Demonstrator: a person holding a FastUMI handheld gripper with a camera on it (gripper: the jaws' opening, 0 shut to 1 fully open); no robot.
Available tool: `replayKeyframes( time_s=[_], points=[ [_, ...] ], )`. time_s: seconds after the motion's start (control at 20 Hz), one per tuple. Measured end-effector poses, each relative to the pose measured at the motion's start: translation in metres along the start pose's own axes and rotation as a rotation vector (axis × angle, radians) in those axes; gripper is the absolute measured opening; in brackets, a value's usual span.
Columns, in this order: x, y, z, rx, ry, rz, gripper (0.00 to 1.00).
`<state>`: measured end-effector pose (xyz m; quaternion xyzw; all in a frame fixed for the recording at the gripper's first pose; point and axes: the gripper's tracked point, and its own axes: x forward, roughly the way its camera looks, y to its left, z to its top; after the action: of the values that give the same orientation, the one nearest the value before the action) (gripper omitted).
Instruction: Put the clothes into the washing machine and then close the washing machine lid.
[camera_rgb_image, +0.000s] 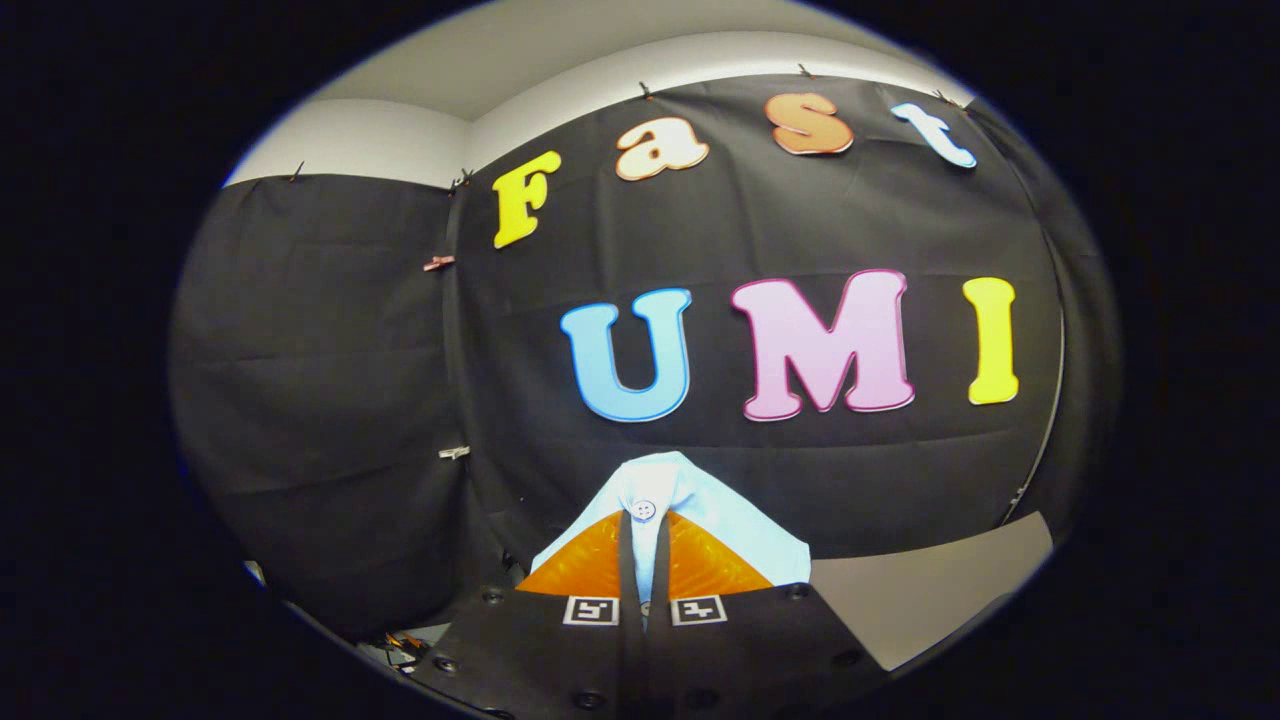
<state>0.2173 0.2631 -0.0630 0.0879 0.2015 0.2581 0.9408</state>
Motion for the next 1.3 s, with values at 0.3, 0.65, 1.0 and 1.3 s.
replayKeyframes(
  time_s=[0.3, 0.65, 1.0, 1.3],
  points=[
    [0.06, 0.031, -0.062, -0.032, 0.117, 0.094, 0.04],
    [0.113, 0.038, -0.174, -0.049, 0.371, 0.205, 0.05],
    [0.13, 0.029, -0.285, -0.182, 0.637, 0.241, 0.05],
    [0.132, 0.006, -0.309, -0.145, 0.748, 0.178, 0.08]
  ],
)
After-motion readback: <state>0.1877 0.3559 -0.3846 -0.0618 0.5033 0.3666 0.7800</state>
